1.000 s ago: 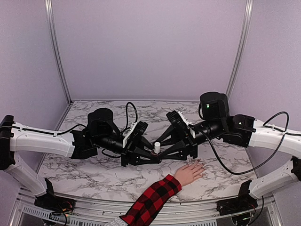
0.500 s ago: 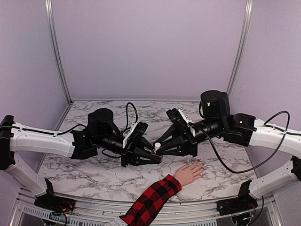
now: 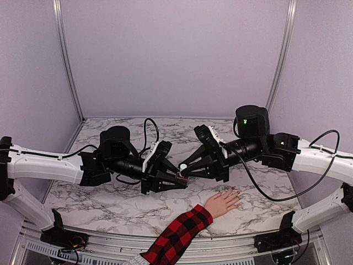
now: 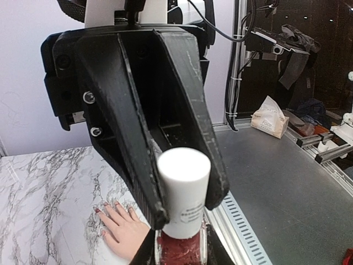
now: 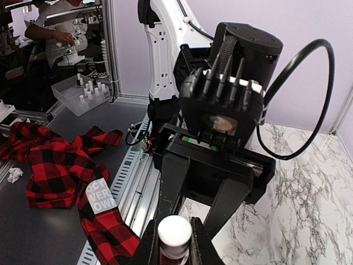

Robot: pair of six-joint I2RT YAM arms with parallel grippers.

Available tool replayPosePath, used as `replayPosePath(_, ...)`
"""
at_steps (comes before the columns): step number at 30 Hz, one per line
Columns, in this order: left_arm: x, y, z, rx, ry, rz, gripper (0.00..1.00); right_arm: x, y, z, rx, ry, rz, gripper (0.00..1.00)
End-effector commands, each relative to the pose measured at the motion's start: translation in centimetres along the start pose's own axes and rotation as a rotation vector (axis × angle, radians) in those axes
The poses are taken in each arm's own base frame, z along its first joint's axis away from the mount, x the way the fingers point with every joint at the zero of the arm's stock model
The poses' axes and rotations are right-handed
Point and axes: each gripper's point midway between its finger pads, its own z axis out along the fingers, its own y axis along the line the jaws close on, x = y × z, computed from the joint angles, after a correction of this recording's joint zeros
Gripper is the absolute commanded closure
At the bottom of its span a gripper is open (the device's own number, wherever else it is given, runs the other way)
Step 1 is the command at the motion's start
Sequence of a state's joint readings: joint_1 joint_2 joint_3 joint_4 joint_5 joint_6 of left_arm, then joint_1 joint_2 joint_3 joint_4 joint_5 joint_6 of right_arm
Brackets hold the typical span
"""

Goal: Paint the nails
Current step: Screw the nail polish bottle cap onto the nail polish bottle.

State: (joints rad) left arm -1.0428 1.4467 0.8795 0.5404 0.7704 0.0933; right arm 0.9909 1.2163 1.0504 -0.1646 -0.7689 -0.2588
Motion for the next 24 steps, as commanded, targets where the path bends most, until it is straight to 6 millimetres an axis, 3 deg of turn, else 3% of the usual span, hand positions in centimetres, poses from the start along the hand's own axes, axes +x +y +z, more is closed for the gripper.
replayPosePath(1, -3.2, 2.0, -1.7, -0.141, -0.068, 0.069, 1.0, 0.2, -1.0, 0.2, 0.054, 0.027, 0.039, 0.99)
replayPosePath(13, -4.6, 7.0, -4.3, -0.479, -0.114, 0.064, 1.0, 1.9, -6.7, -0.2, 0.332, 0.055, 0.157, 0.99)
replayPosePath(24, -4.0, 12.1, -7.1, -0.8, -0.126, 0.0, 1.0, 5.2, -12.3, -0.8, 0.599, 0.068, 0.316, 0.99)
